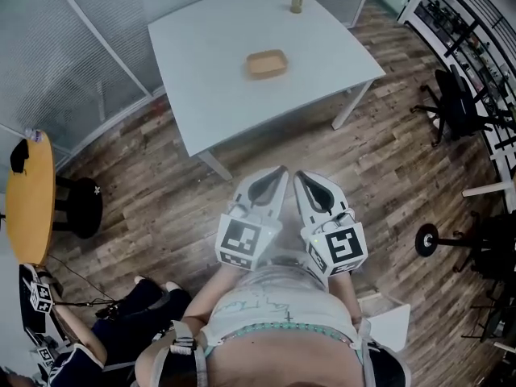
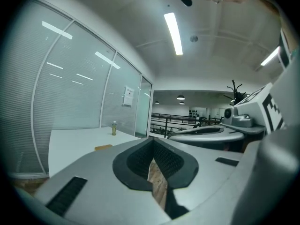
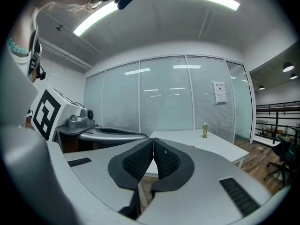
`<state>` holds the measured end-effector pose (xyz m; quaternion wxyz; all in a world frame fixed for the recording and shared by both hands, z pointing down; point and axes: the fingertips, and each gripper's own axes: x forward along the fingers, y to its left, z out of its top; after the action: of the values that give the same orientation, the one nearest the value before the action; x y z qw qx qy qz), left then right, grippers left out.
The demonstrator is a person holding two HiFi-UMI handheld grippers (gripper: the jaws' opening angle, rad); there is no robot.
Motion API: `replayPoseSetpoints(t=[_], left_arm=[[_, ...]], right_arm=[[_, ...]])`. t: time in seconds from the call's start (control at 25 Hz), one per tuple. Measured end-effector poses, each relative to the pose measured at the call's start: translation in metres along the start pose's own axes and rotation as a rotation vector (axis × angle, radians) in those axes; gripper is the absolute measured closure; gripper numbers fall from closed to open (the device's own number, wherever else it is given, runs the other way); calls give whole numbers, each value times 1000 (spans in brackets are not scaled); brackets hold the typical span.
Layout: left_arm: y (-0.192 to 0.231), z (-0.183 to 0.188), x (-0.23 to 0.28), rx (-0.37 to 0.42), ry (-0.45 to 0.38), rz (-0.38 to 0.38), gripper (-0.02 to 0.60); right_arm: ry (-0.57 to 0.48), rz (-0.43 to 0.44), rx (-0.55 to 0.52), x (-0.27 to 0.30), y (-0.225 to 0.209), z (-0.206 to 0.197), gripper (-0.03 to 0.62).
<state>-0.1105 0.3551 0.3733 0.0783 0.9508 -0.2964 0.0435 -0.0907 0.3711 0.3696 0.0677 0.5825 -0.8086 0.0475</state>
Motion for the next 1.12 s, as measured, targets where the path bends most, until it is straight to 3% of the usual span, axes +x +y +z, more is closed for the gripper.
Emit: replayPoseSetpoints(t=[0.68,1.12], left_arm=[[80,-4,23,-42,9,-26,580],[126,2,71,-65,5,45,580]], right_arm=[[31,-4,26,83,3,-2,594],[22,35,19,138,-43,11,594]])
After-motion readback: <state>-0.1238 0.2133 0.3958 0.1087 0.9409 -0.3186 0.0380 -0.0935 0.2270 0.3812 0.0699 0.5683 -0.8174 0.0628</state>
